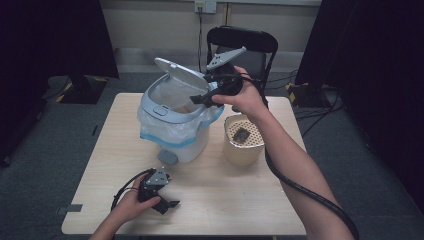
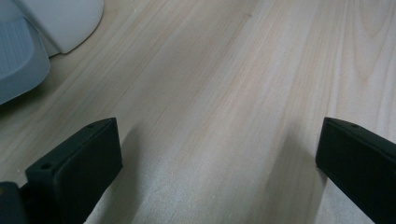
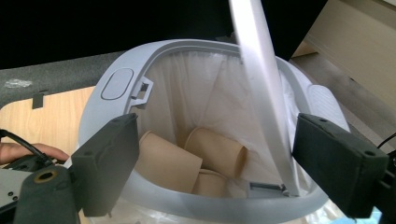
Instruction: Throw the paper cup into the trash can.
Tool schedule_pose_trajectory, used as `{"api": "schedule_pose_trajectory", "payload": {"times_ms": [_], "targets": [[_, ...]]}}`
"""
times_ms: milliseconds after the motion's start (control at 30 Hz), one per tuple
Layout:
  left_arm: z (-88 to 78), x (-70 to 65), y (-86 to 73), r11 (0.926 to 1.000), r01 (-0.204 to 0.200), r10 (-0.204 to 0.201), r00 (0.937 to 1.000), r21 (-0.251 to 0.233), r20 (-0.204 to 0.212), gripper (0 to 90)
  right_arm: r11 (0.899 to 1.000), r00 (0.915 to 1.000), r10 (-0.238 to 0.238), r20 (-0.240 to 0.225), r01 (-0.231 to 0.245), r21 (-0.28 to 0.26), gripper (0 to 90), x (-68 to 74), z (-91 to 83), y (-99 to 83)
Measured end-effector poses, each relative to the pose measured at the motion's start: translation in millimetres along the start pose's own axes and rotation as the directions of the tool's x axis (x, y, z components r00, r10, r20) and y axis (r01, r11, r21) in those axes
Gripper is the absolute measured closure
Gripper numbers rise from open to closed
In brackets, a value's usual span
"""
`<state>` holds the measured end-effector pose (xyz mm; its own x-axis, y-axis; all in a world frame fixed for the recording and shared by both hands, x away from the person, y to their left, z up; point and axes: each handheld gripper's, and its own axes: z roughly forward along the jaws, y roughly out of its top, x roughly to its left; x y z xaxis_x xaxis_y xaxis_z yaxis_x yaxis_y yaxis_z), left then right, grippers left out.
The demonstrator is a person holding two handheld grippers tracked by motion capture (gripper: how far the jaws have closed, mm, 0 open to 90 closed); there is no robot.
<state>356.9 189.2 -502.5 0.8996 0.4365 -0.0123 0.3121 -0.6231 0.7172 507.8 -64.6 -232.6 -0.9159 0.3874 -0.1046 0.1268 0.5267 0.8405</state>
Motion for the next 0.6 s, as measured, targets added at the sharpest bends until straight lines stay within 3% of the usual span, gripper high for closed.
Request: {"api": "schedule_pose_trajectory", "payload": {"times_ms": [600], "targets": [[0.0, 0.0, 0.0, 1.0000, -0.001, 0.001, 1.0000, -0.001, -0.001, 0.0, 1.000, 0.9993, -0.013, -0.036, 0.013, 0.009, 14.1, 10.9, 7.2, -2.7]]}}
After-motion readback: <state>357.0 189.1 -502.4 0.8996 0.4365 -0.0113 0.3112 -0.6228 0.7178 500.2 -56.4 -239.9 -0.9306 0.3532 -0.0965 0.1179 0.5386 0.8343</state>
